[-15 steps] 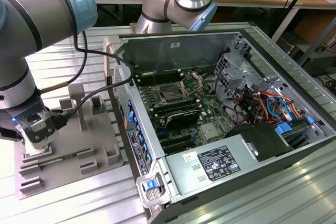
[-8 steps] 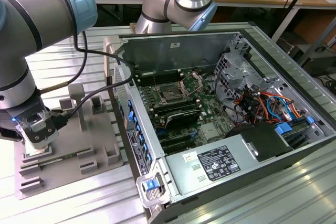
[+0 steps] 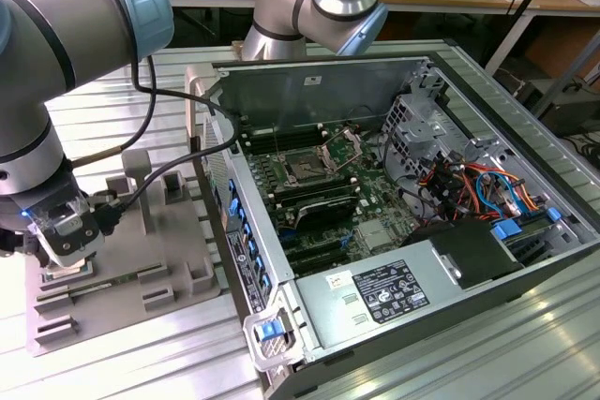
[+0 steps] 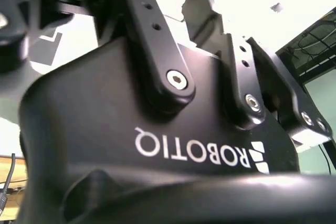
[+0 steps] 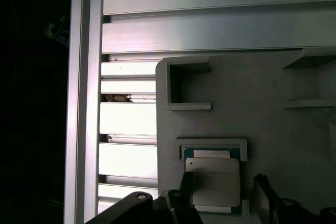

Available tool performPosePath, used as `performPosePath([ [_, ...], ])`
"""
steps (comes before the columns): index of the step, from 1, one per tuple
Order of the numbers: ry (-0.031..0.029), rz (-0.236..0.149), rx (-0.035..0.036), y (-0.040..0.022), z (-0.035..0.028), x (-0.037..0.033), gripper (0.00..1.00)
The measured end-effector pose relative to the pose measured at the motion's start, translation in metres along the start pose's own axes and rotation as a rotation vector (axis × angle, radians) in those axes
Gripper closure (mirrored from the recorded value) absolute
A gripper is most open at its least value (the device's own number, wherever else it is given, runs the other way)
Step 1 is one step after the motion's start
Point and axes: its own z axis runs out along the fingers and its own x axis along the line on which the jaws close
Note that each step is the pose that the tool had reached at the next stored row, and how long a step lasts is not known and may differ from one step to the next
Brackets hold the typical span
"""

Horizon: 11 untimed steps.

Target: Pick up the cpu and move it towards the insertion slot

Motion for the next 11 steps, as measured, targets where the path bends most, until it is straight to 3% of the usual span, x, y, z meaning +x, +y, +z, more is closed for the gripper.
performPosePath([
  [1,0.0000,0.000,0.0000,0.0000,0.0000,0.0000,0.46],
  [2,0.0000,0.000,0.0000,0.0000,0.0000,0.0000,0.35],
  [3,0.0000,0.000,0.0000,-0.0001,0.0000,0.0000,0.35],
  [5,0.0000,0.000,0.0000,-0.0001,0.0000,0.0000,0.16],
  [11,0.0000,0.000,0.0000,-0.0003,0.0000,0.0002,0.16],
])
